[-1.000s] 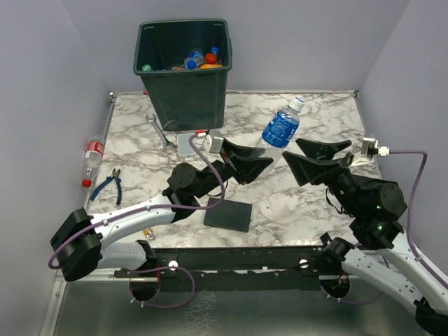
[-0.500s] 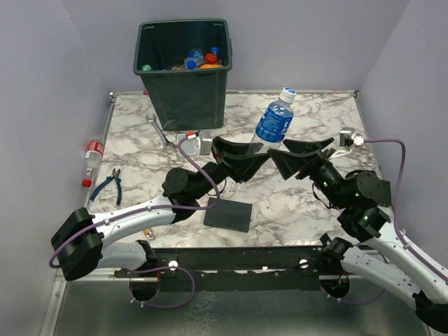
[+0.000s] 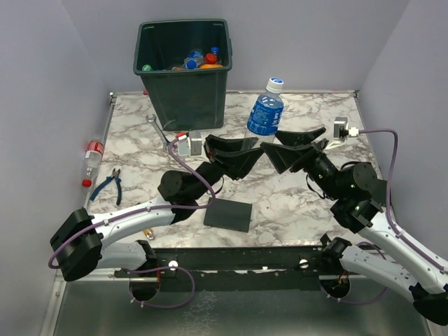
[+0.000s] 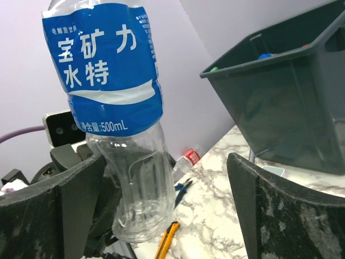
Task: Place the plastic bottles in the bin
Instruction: Pick up the plastic bottle from the corner of the board.
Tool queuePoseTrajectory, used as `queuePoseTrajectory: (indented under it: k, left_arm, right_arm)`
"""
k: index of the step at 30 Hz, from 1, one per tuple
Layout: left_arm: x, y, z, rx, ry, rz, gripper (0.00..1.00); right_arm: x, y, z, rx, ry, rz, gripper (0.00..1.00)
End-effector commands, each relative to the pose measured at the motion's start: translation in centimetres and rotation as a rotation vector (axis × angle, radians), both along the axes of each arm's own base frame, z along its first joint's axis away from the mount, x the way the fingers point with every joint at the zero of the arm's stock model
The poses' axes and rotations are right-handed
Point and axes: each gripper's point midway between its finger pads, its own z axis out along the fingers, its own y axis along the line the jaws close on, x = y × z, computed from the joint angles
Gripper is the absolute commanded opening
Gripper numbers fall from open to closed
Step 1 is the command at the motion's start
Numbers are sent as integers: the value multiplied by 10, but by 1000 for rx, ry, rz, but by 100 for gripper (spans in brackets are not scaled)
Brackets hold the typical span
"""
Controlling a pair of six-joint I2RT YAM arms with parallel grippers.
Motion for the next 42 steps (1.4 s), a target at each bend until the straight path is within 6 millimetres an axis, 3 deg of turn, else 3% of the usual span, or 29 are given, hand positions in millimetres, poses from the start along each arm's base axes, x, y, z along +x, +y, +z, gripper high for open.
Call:
queuePoseTrajectory:
  k: [1,8,17,23,30,36,39,42]
  left_arm:
    - [-34,-15,-22,87,-42,-135,14]
    - [-35,-9,-24,85,-37,-124,13]
    - [-28,-2,-20,56,3,-81,11]
    - [-43,-14,-7,64,-52,-181,10]
    - [-40,-6,-2,45,-55,-143,10]
    - [-32,-2,2,25,-36,-100,10]
    - [-29,-5,4,13,-23,-97,10]
    - [-32,-9,5,2,-22,-131,10]
  right_arm:
    - [-3,5,7,15,-62,29,99]
    - [-18,2,27,34,-163,62,100]
    - [-37,21,38,-27,-238,197,100]
    - [-13,40,20,-153,-98,198,98]
    - [-15,50,3,-159,-42,255,77]
    - [-24,46,-9,-125,-31,279,93]
    - [-26,41,-9,-79,-39,270,93]
    - [-25,36,-4,-42,-57,246,81]
